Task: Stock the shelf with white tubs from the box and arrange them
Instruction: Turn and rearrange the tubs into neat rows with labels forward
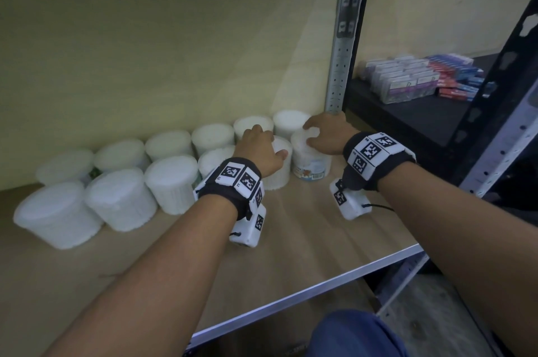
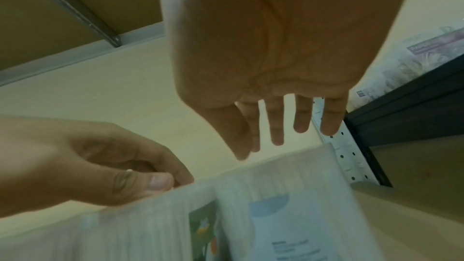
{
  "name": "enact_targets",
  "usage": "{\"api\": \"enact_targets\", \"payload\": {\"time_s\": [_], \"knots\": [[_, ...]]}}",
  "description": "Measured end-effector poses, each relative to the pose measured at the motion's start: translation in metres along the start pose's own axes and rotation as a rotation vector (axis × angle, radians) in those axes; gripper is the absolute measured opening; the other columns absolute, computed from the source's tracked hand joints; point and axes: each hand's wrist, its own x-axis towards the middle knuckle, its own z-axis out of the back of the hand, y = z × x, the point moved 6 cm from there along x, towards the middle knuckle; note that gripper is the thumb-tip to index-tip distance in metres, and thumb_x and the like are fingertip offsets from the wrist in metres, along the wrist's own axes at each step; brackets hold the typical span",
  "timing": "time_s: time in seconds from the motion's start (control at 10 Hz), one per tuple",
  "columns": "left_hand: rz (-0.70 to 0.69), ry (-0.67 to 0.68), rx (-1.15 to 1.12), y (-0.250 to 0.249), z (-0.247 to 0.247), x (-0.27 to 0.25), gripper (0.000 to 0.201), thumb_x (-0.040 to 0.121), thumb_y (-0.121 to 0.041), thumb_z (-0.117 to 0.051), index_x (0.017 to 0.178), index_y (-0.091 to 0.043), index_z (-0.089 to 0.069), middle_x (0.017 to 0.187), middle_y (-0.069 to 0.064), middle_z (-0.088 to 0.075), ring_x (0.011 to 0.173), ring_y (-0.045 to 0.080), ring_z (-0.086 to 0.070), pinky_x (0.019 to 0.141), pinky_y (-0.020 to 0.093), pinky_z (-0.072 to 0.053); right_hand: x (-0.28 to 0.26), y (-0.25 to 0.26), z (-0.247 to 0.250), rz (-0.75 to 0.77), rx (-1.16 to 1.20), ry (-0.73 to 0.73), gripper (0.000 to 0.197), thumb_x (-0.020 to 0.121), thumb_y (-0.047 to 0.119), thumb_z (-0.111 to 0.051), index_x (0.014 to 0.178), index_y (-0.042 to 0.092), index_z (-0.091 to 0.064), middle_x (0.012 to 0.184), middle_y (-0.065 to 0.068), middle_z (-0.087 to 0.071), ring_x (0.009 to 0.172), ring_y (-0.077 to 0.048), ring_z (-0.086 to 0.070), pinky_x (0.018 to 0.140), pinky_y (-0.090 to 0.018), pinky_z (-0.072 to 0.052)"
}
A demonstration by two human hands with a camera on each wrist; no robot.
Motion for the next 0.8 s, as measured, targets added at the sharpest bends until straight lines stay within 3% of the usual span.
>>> {"api": "enact_targets", "payload": {"time_s": [0.1, 0.2, 0.4, 0.6, 0.7, 0.8], "knots": [[0.002, 0.001, 0.005, 0.0, 0.0, 0.0, 0.055, 0.092, -0.042, -0.052, 0.135, -0.01, -0.048, 0.136, 0.011, -0.042, 0.129, 0.028, -0.038, 0.106, 0.039, -0.037, 0.001, 0.0, 0.001, -0.036, -0.054, -0.041, 0.054, 0.089, 0.047, -0.053, 0.134, 0.017, -0.049, 0.142, -0.012, -0.042, 0.137, -0.034, -0.031, 0.113, -0.045, -0.028], [0.003, 0.001, 0.01, 0.0, -0.001, 0.0, 0.055, 0.092, -0.042, -0.052, 0.135, -0.01, -0.048, 0.136, 0.011, -0.041, 0.128, 0.028, -0.038, 0.106, 0.039, -0.037, 0.0, -0.004, -0.005, -0.083, -0.119, 0.015, 0.065, 0.088, 0.057, -0.05, 0.135, 0.011, -0.048, 0.143, -0.016, -0.04, 0.135, -0.036, -0.032, 0.112, -0.043, -0.03], [0.004, 0.0, 0.012, 0.0, -0.001, 0.001, 0.054, 0.091, -0.042, -0.053, 0.134, -0.009, -0.049, 0.135, 0.011, -0.042, 0.127, 0.029, -0.039, 0.106, 0.039, -0.037, -0.002, -0.001, -0.003, -0.074, -0.124, 0.017, 0.065, 0.087, 0.055, -0.054, 0.133, 0.01, -0.05, 0.142, -0.014, -0.04, 0.134, -0.035, -0.033, 0.112, -0.043, -0.032], [0.003, -0.007, 0.016, 0.0, -0.001, 0.0, 0.054, 0.092, -0.042, -0.052, 0.134, -0.009, -0.049, 0.135, 0.011, -0.042, 0.127, 0.029, -0.039, 0.105, 0.039, -0.037, -0.009, 0.002, 0.004, -0.02, -0.059, 0.04, 0.05, 0.089, 0.04, -0.059, 0.133, 0.017, -0.053, 0.143, -0.008, -0.043, 0.131, -0.028, -0.043, 0.109, -0.037, -0.037], [0.001, -0.009, 0.014, 0.0, -0.001, 0.0, 0.054, 0.092, -0.042, -0.052, 0.134, -0.009, -0.049, 0.135, 0.011, -0.042, 0.127, 0.029, -0.04, 0.105, 0.039, -0.037, -0.011, 0.003, 0.006, 0.001, 0.017, 0.071, 0.038, 0.089, 0.017, -0.061, 0.127, 0.021, -0.059, 0.144, -0.006, -0.044, 0.129, -0.025, -0.046, 0.104, -0.031, -0.04], [0.004, -0.009, 0.005, 0.0, -0.001, 0.0, 0.053, 0.092, -0.041, -0.052, 0.134, -0.01, -0.048, 0.136, 0.011, -0.042, 0.127, 0.028, -0.039, 0.105, 0.038, -0.037, -0.011, 0.007, 0.006, 0.01, 0.044, 0.069, 0.043, 0.087, 0.006, -0.054, 0.125, 0.025, -0.06, 0.147, -0.005, -0.041, 0.132, -0.027, -0.043, 0.107, -0.033, -0.041]]}}
